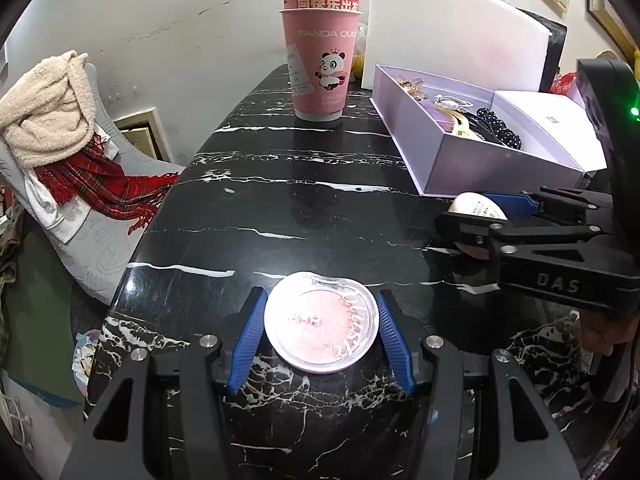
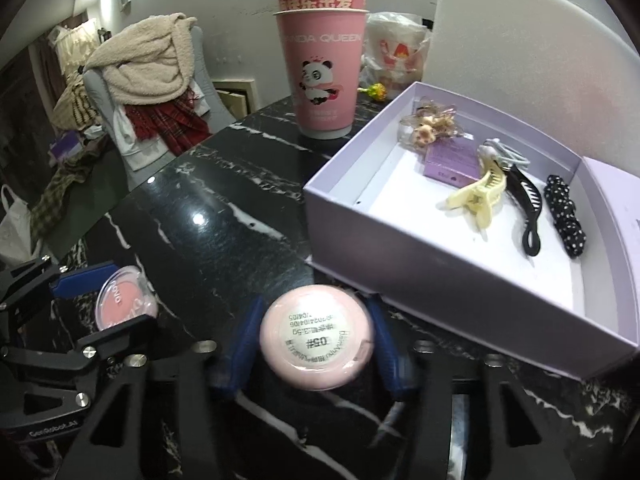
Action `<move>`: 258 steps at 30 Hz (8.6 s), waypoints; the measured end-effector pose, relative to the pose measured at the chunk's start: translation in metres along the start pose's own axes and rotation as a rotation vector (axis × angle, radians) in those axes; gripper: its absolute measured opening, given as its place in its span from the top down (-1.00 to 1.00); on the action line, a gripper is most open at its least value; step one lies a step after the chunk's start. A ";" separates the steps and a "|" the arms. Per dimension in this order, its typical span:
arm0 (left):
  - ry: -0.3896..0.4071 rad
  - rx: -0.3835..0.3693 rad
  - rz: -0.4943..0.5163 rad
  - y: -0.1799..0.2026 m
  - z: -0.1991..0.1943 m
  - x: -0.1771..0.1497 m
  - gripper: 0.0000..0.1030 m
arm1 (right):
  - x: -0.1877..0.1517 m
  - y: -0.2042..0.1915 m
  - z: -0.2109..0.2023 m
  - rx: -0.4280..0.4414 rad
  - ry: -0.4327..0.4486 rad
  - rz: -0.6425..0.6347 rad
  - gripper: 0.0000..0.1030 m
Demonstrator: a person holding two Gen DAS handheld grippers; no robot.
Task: Organize rigid objects
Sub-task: 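Carry the novo compact and pale pink compact up over the open gift box, then lower both compacts into the gift box and open both grippers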
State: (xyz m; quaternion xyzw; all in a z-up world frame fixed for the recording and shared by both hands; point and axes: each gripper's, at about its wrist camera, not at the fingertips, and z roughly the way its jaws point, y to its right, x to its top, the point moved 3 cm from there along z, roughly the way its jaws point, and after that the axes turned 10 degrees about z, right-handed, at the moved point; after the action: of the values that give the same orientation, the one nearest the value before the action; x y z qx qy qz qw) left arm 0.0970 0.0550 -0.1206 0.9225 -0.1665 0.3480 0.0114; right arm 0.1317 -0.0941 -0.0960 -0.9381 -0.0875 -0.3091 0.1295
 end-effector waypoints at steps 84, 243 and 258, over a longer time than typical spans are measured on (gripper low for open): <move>0.149 -0.238 0.270 0.142 -0.080 0.069 -0.07 | -0.066 0.082 -0.173 -0.091 0.128 0.165 0.01; -0.031 -0.113 0.397 0.130 0.111 0.254 -0.20 | 0.145 0.189 -0.015 -0.192 -0.018 0.135 -0.23; 0.017 -0.100 0.375 0.128 0.074 0.259 -0.55 | 0.142 0.187 -0.064 -0.225 0.036 0.148 -0.35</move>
State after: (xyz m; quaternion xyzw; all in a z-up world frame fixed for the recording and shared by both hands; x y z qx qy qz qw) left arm 0.2859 -0.1535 -0.0221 0.8706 -0.3525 0.3432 -0.0063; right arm 0.2549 -0.2788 0.0040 -0.9448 0.0197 -0.3235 0.0475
